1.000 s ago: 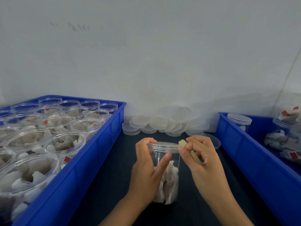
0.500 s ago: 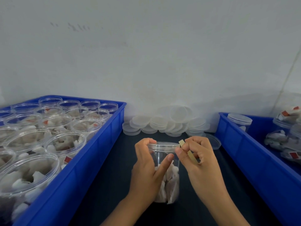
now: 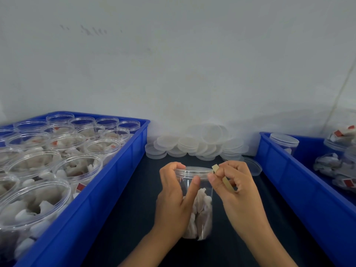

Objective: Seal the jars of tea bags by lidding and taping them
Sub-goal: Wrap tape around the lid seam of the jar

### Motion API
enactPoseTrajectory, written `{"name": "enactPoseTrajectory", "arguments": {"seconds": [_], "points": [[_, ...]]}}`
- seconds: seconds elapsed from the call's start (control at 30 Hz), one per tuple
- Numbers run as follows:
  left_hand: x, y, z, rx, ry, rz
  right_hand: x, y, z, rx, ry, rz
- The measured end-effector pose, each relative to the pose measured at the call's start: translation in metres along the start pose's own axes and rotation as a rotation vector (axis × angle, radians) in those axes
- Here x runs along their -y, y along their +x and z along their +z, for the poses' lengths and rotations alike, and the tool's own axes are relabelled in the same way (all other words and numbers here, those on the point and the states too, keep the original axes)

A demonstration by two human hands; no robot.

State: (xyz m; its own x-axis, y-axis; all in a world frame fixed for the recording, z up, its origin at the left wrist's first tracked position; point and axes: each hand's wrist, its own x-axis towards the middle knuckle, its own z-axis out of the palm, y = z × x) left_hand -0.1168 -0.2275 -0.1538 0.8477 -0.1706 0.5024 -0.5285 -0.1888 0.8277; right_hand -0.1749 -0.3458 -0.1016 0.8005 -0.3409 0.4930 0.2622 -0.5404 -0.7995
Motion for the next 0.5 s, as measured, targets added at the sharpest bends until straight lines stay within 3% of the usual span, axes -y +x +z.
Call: {"name": "enactPoseTrajectory", "arguments": {"seconds": [0.1, 0.27, 0.5], "points": [[-0.001, 0.001, -0.001, -0.012, -0.040, -0.025, -0.004, 0.001, -0.001, -0.022, -0.028, -0.029], [-0.001, 0.001, 0.001, -0.056, -0.059, -0.010, -0.011, 0.002, -0.003, 0.012, -0.471, -0.137], [0.000, 0.004, -0.001, -0.058, -0.082, -0.011, -0.006, 0.006, -0.007, -0.029, -0.739, -0.253]]}}
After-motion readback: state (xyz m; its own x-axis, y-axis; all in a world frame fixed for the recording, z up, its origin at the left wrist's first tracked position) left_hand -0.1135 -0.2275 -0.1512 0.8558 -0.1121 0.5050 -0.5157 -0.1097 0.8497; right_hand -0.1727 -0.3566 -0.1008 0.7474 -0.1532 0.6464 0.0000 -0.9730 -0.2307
